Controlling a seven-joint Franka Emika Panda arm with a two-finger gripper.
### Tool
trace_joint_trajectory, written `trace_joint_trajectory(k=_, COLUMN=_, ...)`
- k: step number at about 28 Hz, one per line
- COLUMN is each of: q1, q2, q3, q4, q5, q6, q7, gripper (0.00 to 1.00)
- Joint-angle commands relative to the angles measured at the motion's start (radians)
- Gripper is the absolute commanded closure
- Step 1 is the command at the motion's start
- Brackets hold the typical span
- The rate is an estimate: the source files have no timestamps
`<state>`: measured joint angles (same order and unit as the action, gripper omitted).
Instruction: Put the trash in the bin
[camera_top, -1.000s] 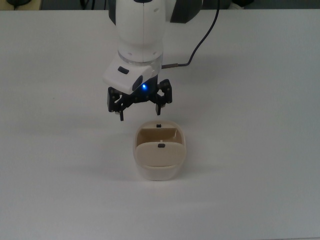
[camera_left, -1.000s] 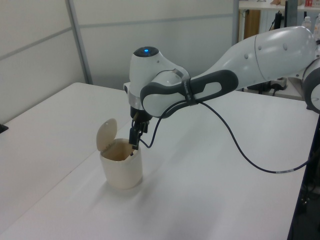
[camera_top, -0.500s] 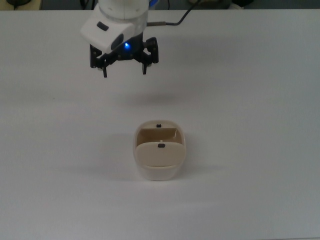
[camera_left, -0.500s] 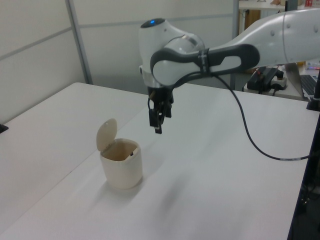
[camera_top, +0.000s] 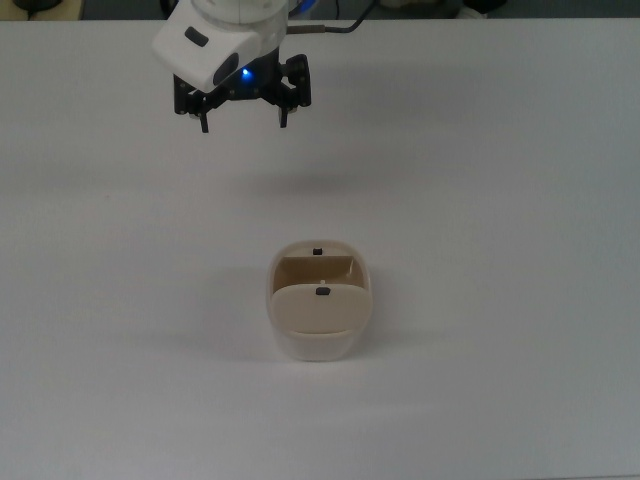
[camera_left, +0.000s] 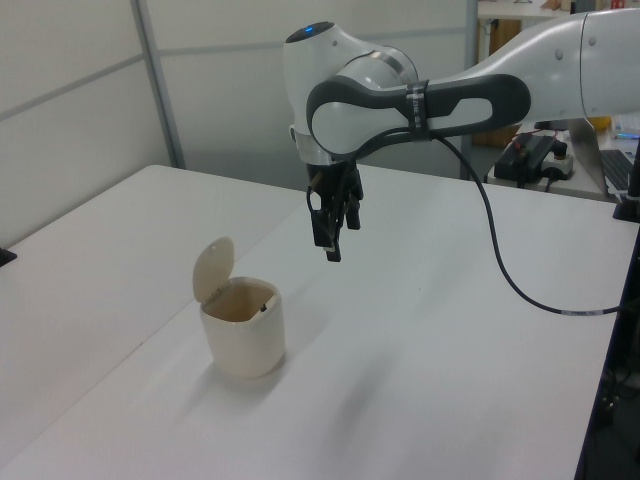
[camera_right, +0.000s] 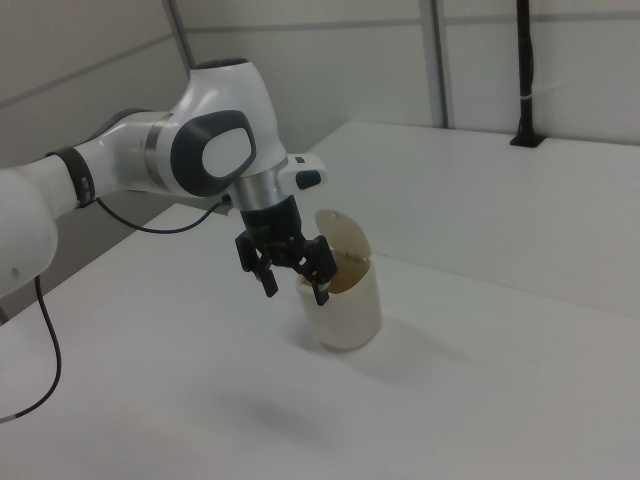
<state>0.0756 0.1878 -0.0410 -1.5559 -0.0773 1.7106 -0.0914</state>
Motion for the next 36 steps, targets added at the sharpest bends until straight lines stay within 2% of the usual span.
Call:
trace_joint_trajectory(k=1, q1=0.003, q2=0.002, q3=-0.003, q4=0.014, q5=-0.013, q6=-0.029, q7=0.019, gripper=0.0)
trace_joint_trajectory(k=36, q1=-0.002, q2=0.002, q3=-0.005, q4=0.014, q5=-0.013, q6=-0.043, q7=0.018, gripper=0.0)
